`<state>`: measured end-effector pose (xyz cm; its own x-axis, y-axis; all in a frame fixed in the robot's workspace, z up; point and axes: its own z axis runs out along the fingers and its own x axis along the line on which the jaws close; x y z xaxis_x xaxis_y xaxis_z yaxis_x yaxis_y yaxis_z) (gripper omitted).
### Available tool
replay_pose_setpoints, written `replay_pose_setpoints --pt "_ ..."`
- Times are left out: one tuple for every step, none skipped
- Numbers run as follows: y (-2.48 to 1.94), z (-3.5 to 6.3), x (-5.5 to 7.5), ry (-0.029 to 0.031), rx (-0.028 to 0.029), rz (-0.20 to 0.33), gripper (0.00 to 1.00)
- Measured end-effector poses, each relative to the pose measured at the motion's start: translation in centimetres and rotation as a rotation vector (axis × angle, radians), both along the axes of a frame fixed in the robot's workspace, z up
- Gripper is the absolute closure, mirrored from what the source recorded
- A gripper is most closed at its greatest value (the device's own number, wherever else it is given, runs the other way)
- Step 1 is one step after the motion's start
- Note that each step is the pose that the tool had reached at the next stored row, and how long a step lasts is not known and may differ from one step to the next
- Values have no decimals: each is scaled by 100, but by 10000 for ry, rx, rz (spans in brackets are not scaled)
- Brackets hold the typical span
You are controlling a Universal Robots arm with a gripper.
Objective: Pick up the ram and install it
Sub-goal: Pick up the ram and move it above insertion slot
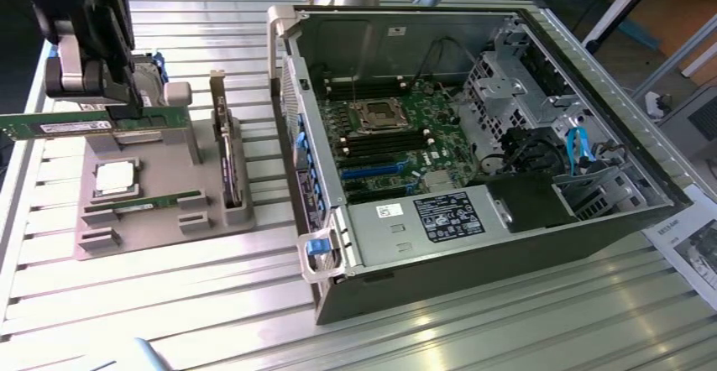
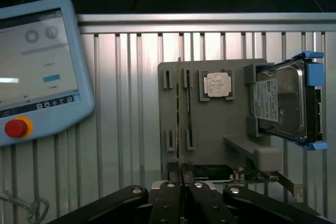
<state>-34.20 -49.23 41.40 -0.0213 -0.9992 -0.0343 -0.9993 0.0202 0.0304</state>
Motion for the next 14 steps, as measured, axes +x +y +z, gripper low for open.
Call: replay_pose_setpoints --pt "0 0 0 0 0 0 88" --pt "0 0 0 0 0 0 88" --pt "0 0 1 0 -1 -1 88" --pt "0 1 7 2 -2 1 88" --pt "0 1 18 1 -1 1 88" --pt "0 0 26 0 -1 1 88" --pt "0 0 45 0 0 1 88" --pt "0 0 65 0 0 1 88" --pt "0 0 103 0 0 0 88" --pt "0 0 124 0 0 0 88" --pt "0 0 144 1 -1 0 88" --pt "0 0 174 0 0 1 88" --pt "0 0 193 -1 0 0 88" --pt "0 0 213 0 0 0 88"
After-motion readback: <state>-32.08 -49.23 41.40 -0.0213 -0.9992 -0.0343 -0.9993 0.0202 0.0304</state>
